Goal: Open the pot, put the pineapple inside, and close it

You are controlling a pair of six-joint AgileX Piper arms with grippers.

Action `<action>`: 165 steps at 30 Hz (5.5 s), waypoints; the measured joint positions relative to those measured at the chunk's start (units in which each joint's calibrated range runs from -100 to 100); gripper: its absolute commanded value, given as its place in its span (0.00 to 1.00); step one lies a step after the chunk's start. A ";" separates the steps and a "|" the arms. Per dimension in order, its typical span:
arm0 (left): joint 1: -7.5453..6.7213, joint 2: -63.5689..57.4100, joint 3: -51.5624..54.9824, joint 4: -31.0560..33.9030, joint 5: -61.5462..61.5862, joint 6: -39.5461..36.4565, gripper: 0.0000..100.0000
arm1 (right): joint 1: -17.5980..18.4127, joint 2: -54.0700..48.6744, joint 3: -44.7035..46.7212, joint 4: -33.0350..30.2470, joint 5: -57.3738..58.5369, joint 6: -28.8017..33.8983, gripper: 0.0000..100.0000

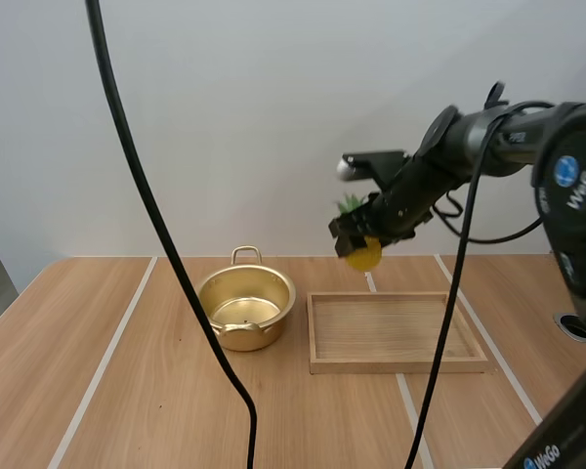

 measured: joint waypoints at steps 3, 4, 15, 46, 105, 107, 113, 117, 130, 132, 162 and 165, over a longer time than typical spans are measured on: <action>0.00 -0.05 -0.10 0.48 -0.22 0.00 0.00 | 0.00 -7.27 -3.02 0.00 -7.82 0.70 0.00; 0.00 -0.15 -0.10 0.48 -0.22 0.00 0.00 | 0.00 -9.69 -3.63 0.00 -11.25 1.18 0.00; 0.00 -1.15 -0.10 0.95 -0.22 0.00 0.00 | 0.00 -31.26 -4.60 0.04 -48.84 5.08 0.00; 0.00 -7.04 -0.10 2.07 18.31 0.00 0.00 | 9.97 7.32 -18.56 15.07 18.47 -11.49 0.00; 0.00 -7.80 -0.10 4.45 26.25 0.38 0.00 | 15.44 35.26 -19.24 -1.49 22.60 -7.75 0.92; 0.00 -7.68 -0.10 4.45 26.25 0.38 0.00 | 15.44 34.77 -19.24 -1.66 22.60 -7.96 0.92; 0.00 -7.20 -0.10 4.57 26.25 0.38 0.00 | 15.44 29.08 -19.24 -2.61 20.29 -8.35 0.94; 0.00 -7.20 -0.10 4.57 26.25 0.38 0.00 | 15.44 24.70 -19.24 -2.62 19.03 -8.45 1.00; 0.00 -7.20 -0.10 4.57 26.50 0.38 0.00 | 15.44 22.14 -19.24 -4.09 18.52 -9.18 1.00; 0.00 -7.20 -0.10 4.57 27.32 0.38 0.00 | 15.44 21.22 -19.24 -6.47 16.76 -9.06 1.00; 4.49 -7.45 36.23 5.57 40.07 -8.32 0.00 | 2.58 -8.03 -19.24 -9.46 6.02 6.34 0.00; 4.54 -6.04 43.56 2.00 39.79 -5.23 0.00 | 2.58 -13.03 -19.24 -9.46 6.95 7.00 0.00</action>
